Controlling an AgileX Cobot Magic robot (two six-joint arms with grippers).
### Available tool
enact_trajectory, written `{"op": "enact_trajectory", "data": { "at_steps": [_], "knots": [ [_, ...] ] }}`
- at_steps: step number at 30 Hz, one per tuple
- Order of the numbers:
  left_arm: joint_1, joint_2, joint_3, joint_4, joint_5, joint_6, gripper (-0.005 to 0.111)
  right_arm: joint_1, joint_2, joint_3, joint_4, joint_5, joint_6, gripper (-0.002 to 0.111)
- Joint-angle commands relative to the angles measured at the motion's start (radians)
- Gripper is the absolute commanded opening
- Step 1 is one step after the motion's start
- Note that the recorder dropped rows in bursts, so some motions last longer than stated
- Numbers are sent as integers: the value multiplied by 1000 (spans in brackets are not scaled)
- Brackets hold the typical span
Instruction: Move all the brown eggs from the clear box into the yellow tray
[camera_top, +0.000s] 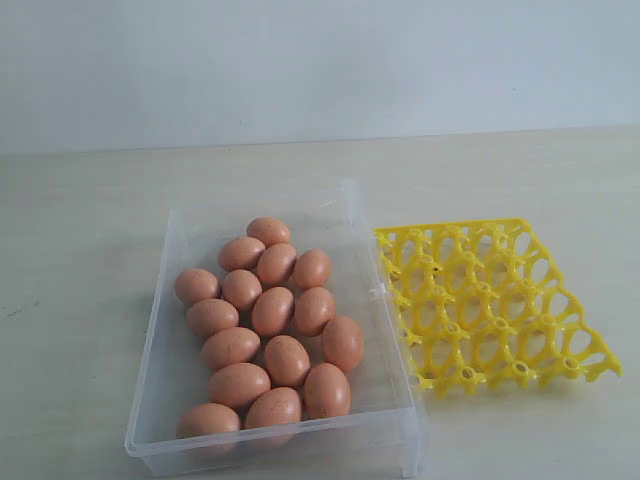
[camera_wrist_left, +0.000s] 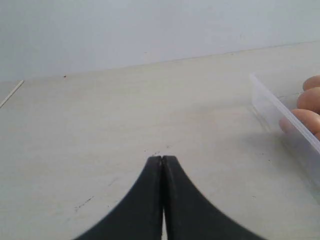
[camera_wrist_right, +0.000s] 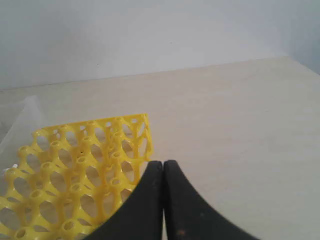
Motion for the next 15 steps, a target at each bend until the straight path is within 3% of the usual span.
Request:
{"op": "enact_trajectory", "data": {
  "at_steps": [1, 15],
  "knots": [
    [-1, 1, -4, 1, -14, -6, 0, -4, -6, 5, -2, -9, -4, 0],
    [-1, 1, -4, 1, -14, -6, 0, -4, -6, 5, -2, -9, -4, 0]
  ]
}}
